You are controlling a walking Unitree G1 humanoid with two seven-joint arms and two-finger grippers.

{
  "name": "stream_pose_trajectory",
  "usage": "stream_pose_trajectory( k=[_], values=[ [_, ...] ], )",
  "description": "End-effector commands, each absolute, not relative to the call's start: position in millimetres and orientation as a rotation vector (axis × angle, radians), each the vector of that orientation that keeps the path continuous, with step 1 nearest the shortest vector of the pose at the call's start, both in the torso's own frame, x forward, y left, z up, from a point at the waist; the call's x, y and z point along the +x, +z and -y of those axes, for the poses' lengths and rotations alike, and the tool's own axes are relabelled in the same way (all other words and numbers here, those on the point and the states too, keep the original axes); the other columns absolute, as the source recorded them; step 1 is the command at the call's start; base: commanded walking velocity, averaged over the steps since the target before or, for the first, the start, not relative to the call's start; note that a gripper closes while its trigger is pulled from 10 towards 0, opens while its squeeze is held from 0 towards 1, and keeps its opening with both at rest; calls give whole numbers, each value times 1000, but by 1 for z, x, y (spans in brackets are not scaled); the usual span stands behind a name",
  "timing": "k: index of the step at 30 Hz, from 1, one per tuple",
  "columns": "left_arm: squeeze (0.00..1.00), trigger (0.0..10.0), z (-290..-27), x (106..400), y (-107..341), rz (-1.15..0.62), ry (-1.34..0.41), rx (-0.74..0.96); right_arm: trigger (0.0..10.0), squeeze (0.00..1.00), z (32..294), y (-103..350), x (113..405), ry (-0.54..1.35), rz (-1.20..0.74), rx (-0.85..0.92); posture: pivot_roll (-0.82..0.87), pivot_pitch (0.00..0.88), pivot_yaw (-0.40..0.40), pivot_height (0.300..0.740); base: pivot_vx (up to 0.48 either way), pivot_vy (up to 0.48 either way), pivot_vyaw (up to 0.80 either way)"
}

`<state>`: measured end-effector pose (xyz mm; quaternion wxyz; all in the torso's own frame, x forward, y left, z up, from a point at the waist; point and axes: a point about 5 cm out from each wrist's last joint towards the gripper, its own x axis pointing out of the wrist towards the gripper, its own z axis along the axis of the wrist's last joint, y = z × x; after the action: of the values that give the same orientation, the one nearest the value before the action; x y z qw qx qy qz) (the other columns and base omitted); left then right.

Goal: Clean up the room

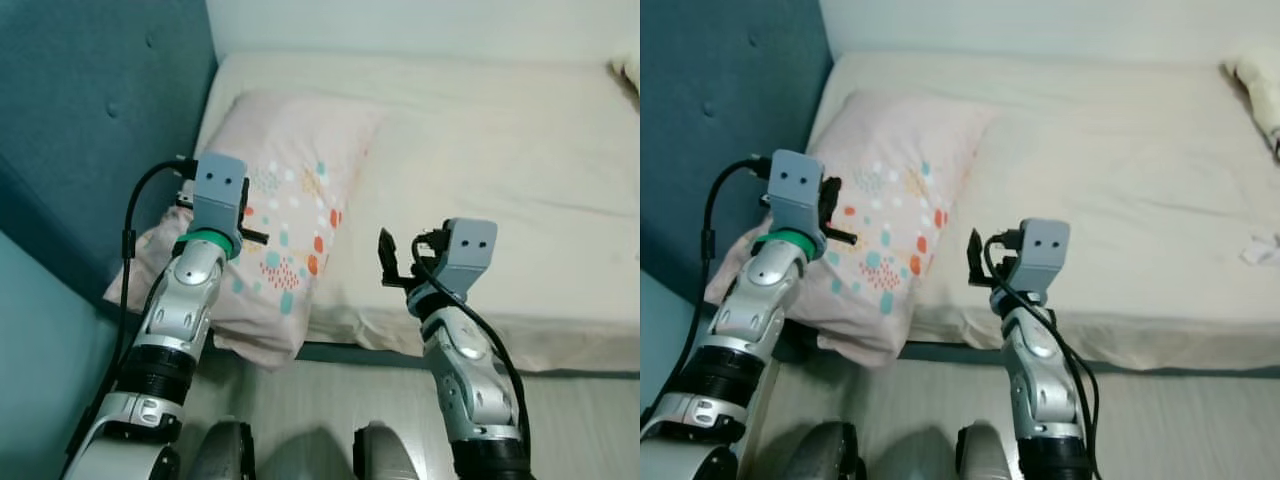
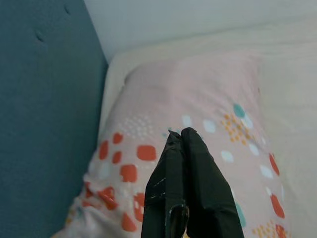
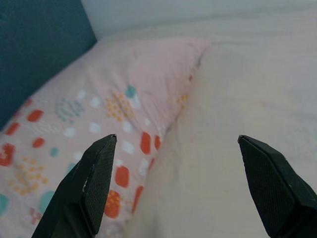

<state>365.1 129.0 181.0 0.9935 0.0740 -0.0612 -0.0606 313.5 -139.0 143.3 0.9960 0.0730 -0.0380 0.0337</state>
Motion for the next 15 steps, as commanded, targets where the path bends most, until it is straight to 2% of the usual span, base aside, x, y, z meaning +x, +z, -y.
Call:
stream_pose_trajectory(
  k=[1,15],
  values=[
    [0,10000,-128,363,176,107,-135,136,10000,0,140,137,312,58,55,150,-43,72,51,689,0,0,0],
    [0,10000,-103,351,172,110,-356,84,10000,0,142,136,314,4,51,153,-48,66,50,698,0,0,0]
  ],
)
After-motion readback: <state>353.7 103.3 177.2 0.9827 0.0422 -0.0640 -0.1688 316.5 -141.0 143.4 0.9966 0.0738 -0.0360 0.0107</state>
